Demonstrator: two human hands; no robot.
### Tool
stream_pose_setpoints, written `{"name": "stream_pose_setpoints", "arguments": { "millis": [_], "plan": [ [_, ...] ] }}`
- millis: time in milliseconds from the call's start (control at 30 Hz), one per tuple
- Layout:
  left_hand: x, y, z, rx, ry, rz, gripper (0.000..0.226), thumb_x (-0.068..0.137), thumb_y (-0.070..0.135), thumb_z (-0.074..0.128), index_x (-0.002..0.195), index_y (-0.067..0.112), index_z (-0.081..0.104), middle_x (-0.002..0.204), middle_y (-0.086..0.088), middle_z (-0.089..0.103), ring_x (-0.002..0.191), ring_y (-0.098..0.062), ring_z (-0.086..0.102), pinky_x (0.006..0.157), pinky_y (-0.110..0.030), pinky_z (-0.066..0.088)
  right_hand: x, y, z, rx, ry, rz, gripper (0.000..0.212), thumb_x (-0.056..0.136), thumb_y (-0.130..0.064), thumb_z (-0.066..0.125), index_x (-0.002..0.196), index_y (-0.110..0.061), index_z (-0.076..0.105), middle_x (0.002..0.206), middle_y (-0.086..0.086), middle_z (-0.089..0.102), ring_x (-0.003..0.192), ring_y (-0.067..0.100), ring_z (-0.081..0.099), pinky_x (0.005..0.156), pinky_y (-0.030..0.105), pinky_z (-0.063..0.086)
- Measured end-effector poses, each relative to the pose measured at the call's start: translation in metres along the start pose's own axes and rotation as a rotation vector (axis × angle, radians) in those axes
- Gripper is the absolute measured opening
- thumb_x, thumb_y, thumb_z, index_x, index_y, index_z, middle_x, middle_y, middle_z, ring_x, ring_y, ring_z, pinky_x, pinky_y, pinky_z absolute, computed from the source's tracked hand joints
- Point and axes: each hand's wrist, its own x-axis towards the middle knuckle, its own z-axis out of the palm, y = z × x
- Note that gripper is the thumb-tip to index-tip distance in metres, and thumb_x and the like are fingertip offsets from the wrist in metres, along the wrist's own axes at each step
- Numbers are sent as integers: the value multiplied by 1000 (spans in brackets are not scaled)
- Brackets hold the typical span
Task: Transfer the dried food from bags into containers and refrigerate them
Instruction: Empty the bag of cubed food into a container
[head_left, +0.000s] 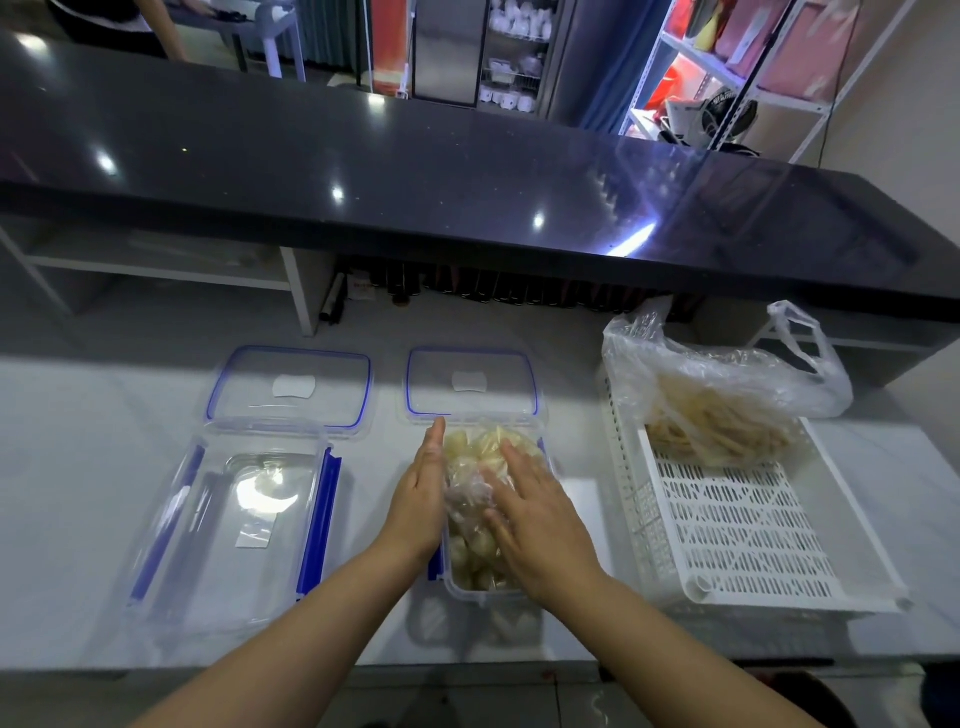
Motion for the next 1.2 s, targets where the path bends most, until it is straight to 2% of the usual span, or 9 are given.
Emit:
{"name": "stream_pose_setpoints", "arguments": {
  "millis": [133, 233, 400, 567, 667, 833, 967, 1100, 1200],
  "plan": [
    [0, 16, -1, 36, -13, -23, 75, 78, 82, 27, 134, 36, 48, 139, 7, 52, 127, -10, 48, 110, -41, 36, 26, 1, -6, -5, 14, 6, 48, 99, -38, 31, 146, -30, 25, 159, -5, 4, 146, 12, -3, 115, 27, -2],
    [-4, 33, -1, 19, -13, -60, 57, 92, 64, 27, 116, 27, 63, 110, 5, 70, 102, -5, 63, 86, -23, 47, 33, 2, -8, 44, 54, 12, 41, 98, -36, 37, 138, -29, 44, 156, -5, 20, 145, 14, 11, 118, 34, 11],
    [-15, 44, -3, 71, 44, 54, 48, 100, 47, 21, 143, 30, 36, 139, 10, 41, 126, -5, 35, 99, -23, 24, 27, 3, -16, 423, 221, 112, 30, 98, -30, 43, 121, -22, 60, 128, -3, 57, 123, 16, 46, 106, 37, 36],
    [-17, 56, 0, 153, 3, 146, 46, 100, 44, 22, 142, 31, 36, 149, 10, 36, 136, -4, 30, 104, -21, 21, 29, -10, -39, 946, 237, 230, 25, 99, -28, 40, 100, -19, 63, 98, -2, 66, 92, 13, 62, 73, 16, 49],
    [-16, 67, 1, 178, -26, 177, 45, 101, 42, 21, 141, 31, 38, 148, 11, 37, 132, 0, 32, 102, -20, 22, 32, -11, -47, 992, 236, 277, 27, 100, -28, 38, 96, -18, 62, 98, 1, 66, 92, 15, 61, 74, 21, 50],
    [-13, 75, -2, 197, -18, 197, 46, 102, 37, 18, 141, 26, 41, 146, 7, 41, 121, 3, 33, 97, -19, 23, 39, -15, -53, 1070, 227, 313, 34, 98, -37, 39, 93, -12, 61, 104, 20, 65, 94, 34, 61, 90, 53, 48],
    [-14, 72, -5, 169, 15, 135, 48, 101, 42, 17, 141, 28, 39, 148, 7, 39, 131, -4, 31, 100, -23, 19, 40, -13, -57, 1049, 275, 304, 28, 98, -35, 40, 88, -15, 58, 88, 10, 60, 80, 21, 53, 75, 39, 48],
    [-19, 66, -5, 163, 34, 74, 48, 101, 44, 16, 142, 30, 35, 151, 7, 34, 139, -10, 27, 99, -23, 18, 35, -5, -43, 765, 314, 255, 18, 95, -25, 47, 89, -11, 55, 86, 2, 54, 77, 15, 50, 64, 26, 40],
    [-27, 67, -2, 116, 23, 29, 47, 101, 43, 16, 142, 30, 35, 134, 11, 42, 120, -2, 35, 94, -22, 22, 29, -5, -26, 613, 212, 243, 33, 92, -24, 52, 124, -16, 52, 119, -3, 53, 106, 14, 53, 86, 27, 45]
  ]
}}
